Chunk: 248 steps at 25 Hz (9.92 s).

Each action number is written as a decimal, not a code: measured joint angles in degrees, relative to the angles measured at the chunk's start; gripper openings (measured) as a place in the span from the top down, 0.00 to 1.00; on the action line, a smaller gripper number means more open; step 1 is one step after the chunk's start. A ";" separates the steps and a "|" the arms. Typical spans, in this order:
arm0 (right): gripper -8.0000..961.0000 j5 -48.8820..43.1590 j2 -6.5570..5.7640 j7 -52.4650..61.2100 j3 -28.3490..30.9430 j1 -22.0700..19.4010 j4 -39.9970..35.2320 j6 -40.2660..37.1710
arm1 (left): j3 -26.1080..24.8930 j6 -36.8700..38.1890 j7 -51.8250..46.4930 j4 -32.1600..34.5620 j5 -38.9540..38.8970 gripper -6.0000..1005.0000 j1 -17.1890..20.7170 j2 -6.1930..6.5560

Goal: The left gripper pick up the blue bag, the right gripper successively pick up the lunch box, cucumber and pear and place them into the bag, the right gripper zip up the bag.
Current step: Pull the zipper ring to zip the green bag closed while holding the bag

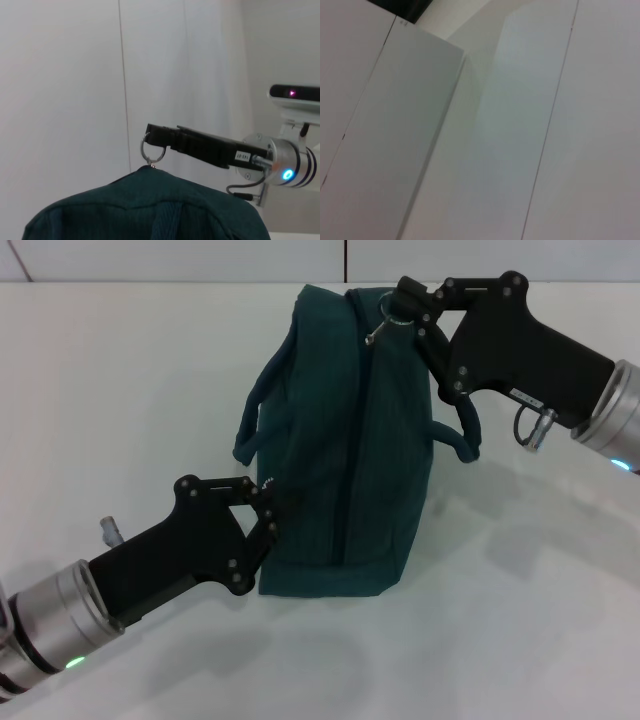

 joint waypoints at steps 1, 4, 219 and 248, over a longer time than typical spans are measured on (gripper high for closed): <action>0.97 0.03 0.00 -0.41 -0.16 -0.07 0.00 -0.03 | -0.03 0.43 -0.12 0.03 -0.01 0.90 0.01 -0.01; 0.97 0.44 0.00 -2.08 -2.26 0.10 -0.36 -0.09 | -0.24 1.64 0.67 0.03 -0.51 0.90 -0.21 -0.75; 0.45 -3.62 -1.12 9.49 5.70 -2.80 7.06 12.20 | -4.98 -16.77 -53.61 31.99 22.89 0.94 -11.29 1.76; 0.52 -6.64 -0.29 10.65 0.88 -3.41 2.79 14.45 | -5.87 -16.85 -53.42 31.99 22.87 0.94 -11.23 1.61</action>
